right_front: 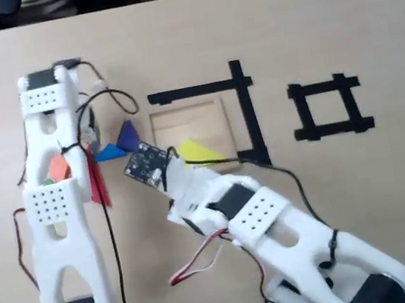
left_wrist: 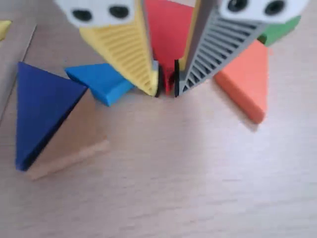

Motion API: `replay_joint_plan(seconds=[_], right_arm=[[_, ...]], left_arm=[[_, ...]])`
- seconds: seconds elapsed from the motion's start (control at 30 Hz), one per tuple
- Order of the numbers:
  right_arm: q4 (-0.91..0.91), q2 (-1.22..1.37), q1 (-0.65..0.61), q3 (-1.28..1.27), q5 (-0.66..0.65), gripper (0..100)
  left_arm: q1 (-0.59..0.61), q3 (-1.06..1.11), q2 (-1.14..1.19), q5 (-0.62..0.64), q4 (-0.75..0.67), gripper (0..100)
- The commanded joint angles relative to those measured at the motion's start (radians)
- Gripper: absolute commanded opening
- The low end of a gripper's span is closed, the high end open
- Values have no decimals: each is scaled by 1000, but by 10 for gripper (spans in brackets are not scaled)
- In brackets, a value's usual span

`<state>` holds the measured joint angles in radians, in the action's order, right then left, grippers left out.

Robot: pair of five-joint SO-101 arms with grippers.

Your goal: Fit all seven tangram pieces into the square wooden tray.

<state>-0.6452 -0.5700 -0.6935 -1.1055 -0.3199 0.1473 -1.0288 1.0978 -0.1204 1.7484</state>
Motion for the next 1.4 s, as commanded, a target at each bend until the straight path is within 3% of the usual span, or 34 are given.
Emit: replay_joint_plan(seconds=[0.0,0.17,0.3,0.43,0.57,0.83,1.03,1.37], right_arm=[[20,-24,2,-4,-8,11],[20,-24,2,-4,-8,11],[21,-24,-9,-1,-8,11],[48,-22,-127,-1,-17,11],[63,-1,-203,5,-110,11],[115,292,-204,131,-120,11],[-46,438,-207,285,-130,11],[-71,444,-230,269,-331,11]], left_arm=[[-4,-44,-40,14,-23,30],[-5,-159,-29,14,11,30],[18,-117,-29,9,11,30],[39,-70,-29,9,11,30],[48,-16,-29,8,11,30],[33,127,-40,-6,11,29],[28,153,-41,-55,12,29],[15,143,-41,-98,12,29]])
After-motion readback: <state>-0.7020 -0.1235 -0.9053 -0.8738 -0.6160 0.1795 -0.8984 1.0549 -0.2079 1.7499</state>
